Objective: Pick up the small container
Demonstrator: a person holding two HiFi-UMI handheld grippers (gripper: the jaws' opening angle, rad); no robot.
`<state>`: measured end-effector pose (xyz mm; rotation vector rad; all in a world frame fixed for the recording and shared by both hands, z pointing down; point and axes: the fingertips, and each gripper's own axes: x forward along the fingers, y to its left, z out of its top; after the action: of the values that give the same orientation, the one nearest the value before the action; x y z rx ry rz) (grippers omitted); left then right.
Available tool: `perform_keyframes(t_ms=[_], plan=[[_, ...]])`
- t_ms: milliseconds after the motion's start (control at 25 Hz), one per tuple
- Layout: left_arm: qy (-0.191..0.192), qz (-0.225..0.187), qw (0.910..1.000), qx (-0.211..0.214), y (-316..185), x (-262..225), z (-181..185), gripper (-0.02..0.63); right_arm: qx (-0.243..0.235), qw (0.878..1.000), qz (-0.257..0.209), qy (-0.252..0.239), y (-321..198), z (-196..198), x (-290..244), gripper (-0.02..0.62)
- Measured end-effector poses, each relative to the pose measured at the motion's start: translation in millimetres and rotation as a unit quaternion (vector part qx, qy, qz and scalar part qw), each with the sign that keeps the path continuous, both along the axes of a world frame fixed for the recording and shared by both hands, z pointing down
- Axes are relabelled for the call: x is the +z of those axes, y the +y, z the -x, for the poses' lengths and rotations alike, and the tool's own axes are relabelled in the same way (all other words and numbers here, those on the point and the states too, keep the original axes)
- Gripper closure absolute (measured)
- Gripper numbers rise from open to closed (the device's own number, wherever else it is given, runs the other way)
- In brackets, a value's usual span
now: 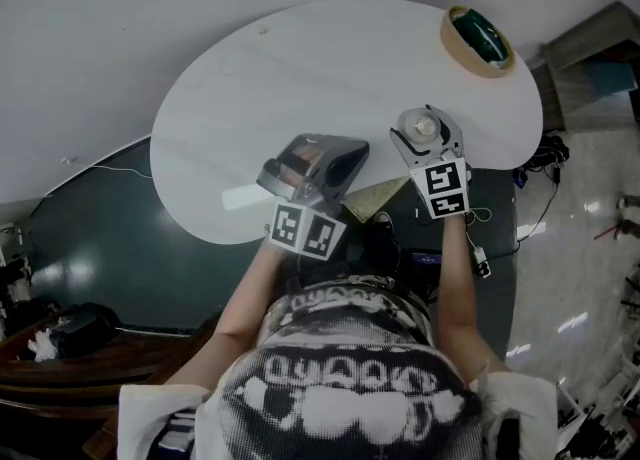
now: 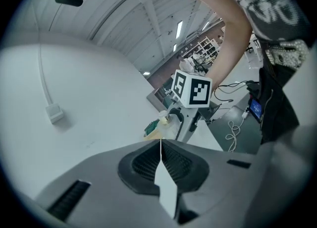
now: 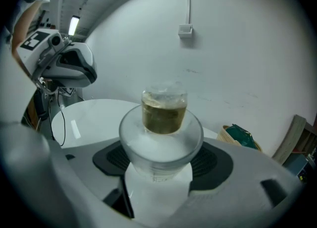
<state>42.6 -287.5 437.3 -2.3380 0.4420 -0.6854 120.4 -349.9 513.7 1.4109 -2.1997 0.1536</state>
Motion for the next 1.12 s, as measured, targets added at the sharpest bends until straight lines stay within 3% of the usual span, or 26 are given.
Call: perform_keyframes(t_ms=[680, 1120], plan=[[0.018, -0.005, 0.9962, 0.085, 20.7, -1.4, -26.5, 0.601, 0.058, 0.998, -0.003, 0.010, 68.1, -7.4, -17.2, 0.256], [0.023, -0.007, 0.9946, 0.101, 32.9, -2.3, -15.2, 0.601, 0.058, 0.998, -0.004, 0.009, 87.3, 14.8, -12.6, 0.256]])
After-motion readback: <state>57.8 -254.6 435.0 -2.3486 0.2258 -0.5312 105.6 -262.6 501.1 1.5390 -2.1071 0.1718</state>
